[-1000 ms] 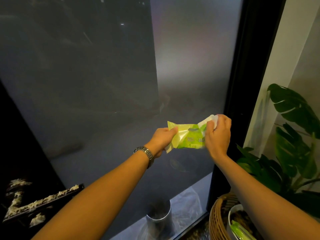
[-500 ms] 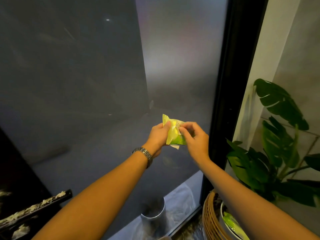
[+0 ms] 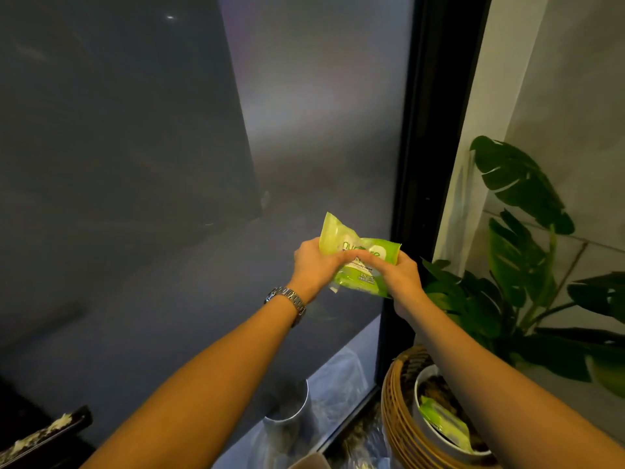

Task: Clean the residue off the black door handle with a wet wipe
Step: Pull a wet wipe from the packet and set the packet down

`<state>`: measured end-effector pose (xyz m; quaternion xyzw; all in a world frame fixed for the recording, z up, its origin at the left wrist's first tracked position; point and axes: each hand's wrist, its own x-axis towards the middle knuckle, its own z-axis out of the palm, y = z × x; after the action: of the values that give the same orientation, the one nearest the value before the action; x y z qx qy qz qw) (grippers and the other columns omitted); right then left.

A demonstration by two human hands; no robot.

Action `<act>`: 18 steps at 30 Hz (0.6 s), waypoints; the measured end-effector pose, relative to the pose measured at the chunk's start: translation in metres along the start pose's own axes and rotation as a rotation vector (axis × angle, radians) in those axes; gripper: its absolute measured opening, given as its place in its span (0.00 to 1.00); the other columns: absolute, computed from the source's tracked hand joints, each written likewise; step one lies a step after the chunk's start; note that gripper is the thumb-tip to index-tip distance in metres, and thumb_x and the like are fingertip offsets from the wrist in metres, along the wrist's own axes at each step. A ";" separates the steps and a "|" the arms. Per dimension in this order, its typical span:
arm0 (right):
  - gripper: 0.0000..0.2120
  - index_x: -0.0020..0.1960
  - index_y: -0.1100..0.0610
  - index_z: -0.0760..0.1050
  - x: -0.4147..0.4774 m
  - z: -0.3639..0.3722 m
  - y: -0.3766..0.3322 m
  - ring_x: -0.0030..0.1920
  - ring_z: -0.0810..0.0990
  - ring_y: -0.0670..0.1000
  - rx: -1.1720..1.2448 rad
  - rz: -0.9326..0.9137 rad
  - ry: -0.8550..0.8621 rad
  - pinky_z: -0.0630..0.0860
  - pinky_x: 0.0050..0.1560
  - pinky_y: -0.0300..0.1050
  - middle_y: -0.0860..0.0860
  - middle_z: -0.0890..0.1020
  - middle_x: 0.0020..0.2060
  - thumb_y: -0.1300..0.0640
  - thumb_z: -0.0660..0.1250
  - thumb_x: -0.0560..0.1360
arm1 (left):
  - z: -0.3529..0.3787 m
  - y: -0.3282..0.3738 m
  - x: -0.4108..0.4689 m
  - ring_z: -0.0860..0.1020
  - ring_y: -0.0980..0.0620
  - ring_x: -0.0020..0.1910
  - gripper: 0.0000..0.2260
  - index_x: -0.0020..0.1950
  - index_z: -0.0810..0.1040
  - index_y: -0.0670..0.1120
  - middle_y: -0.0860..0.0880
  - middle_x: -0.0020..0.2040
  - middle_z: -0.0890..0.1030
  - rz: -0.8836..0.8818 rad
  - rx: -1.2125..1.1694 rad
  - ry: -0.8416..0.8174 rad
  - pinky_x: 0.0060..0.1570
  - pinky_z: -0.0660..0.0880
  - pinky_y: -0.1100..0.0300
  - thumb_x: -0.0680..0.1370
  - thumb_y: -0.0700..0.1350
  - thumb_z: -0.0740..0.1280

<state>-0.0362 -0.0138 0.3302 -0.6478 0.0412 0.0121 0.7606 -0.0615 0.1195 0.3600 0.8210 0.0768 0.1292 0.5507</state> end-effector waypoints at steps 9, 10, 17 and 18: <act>0.08 0.53 0.56 0.76 0.007 -0.029 0.023 0.44 0.83 0.53 0.119 0.076 -0.074 0.80 0.46 0.47 0.56 0.83 0.48 0.56 0.68 0.75 | 0.029 -0.025 0.014 0.82 0.45 0.46 0.13 0.44 0.80 0.44 0.41 0.47 0.84 -0.083 -0.055 -0.055 0.51 0.79 0.49 0.75 0.53 0.65; 0.08 0.53 0.55 0.77 0.009 -0.033 0.025 0.45 0.83 0.53 0.101 0.084 -0.096 0.80 0.46 0.47 0.56 0.83 0.48 0.56 0.69 0.74 | 0.033 -0.025 0.016 0.82 0.46 0.46 0.12 0.43 0.80 0.45 0.42 0.47 0.84 -0.094 -0.042 -0.096 0.50 0.79 0.50 0.73 0.54 0.68; 0.11 0.53 0.57 0.79 0.016 -0.049 0.043 0.43 0.83 0.52 0.048 0.109 -0.004 0.81 0.42 0.44 0.56 0.84 0.47 0.56 0.72 0.72 | 0.061 -0.032 0.018 0.81 0.46 0.42 0.16 0.45 0.81 0.39 0.40 0.44 0.84 -0.084 0.082 -0.067 0.45 0.78 0.54 0.76 0.52 0.64; 0.08 0.51 0.56 0.78 0.017 -0.049 0.047 0.41 0.83 0.51 0.047 0.115 0.011 0.81 0.39 0.41 0.55 0.84 0.46 0.56 0.71 0.72 | 0.062 -0.034 0.018 0.81 0.45 0.43 0.18 0.46 0.81 0.38 0.38 0.45 0.83 -0.094 0.088 -0.069 0.46 0.78 0.53 0.78 0.52 0.62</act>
<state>-0.0248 -0.0548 0.2753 -0.6265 0.0829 0.0514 0.7733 -0.0258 0.0823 0.3082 0.8440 0.1020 0.0712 0.5218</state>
